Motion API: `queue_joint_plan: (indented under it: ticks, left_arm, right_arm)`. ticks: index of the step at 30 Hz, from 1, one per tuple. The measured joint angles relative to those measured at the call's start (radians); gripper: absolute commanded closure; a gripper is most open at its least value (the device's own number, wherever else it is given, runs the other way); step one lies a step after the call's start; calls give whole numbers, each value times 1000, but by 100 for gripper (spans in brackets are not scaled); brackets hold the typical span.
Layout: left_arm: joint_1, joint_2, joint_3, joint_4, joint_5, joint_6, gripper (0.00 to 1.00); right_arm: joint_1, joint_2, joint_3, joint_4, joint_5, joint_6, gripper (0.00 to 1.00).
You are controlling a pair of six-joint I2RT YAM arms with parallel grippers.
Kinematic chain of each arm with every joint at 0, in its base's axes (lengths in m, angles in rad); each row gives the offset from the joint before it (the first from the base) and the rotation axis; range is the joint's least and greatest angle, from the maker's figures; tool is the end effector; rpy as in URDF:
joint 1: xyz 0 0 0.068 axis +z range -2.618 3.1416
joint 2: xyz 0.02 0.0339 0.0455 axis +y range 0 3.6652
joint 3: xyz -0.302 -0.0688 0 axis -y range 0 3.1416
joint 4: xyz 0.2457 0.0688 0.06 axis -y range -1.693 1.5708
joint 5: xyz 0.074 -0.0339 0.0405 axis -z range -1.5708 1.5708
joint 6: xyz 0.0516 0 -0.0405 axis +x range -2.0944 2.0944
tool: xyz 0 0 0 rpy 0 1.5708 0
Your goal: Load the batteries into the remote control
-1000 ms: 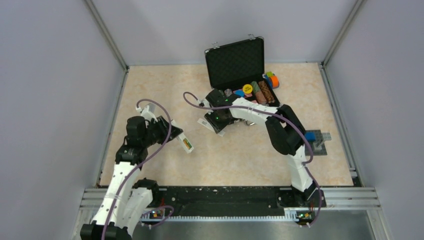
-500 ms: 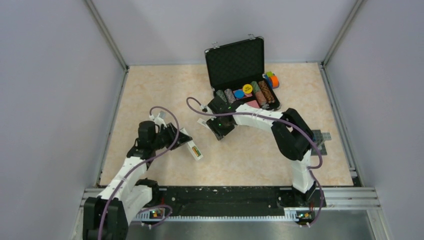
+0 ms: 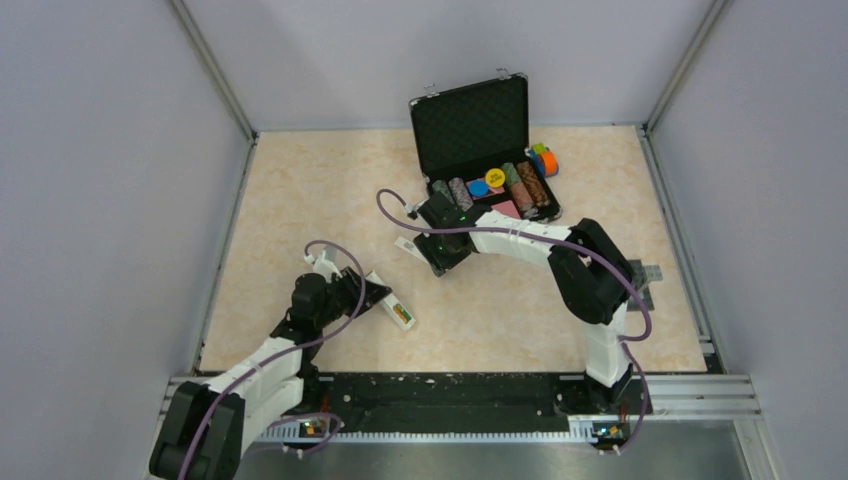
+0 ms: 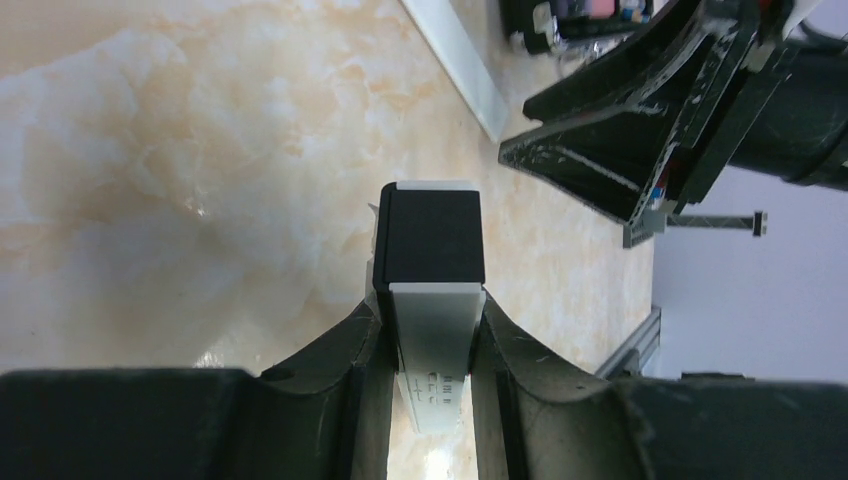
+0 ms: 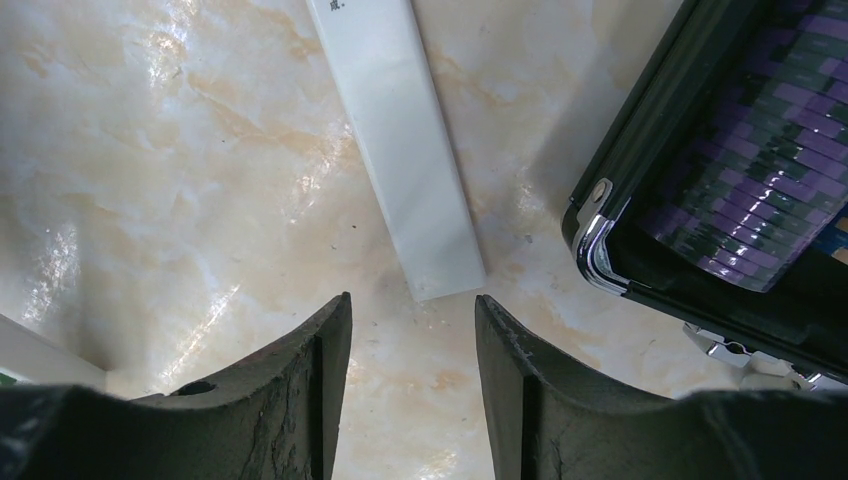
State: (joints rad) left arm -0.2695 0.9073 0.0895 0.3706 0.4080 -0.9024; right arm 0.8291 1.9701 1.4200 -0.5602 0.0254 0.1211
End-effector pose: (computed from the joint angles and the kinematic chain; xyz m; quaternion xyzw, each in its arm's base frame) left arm 0.1442 -0.0611 0.1607 -0.1553 0.8212 -0.4313 0.3398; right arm 0.2942 0.3191 0.2019 -0.3348 0.9142 0.0934 0.2086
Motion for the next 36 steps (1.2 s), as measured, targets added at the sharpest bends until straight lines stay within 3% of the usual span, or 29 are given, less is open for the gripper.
queue_joint_plan:
  ticks: [3, 5, 10, 19, 28, 36]
  left_arm:
    - [-19, -28, -26, 50, -71, -19, 77]
    - [-26, -53, -38, 56, -116, -27, 63]
    - [-30, -158, -52, -8, -226, -38, 48]
    - [-32, -345, -62, -229, -380, -48, 45]
    - [-32, -365, -35, -443, -499, -96, 43]
    - [-32, -373, -1, -534, -540, -126, 44]
  right_arm:
    - [0, 0, 0, 0, -1, 3, 52]
    - [0, 0, 0, 1, -3, 4, 51]
    - [0, 0, 0, 4, -14, 7, 52]
    - [0, 0, 1, 36, -127, 22, 51]
    - [3, -49, -37, 182, -381, 59, 48]
    - [47, -50, -58, 258, -438, 63, 47]
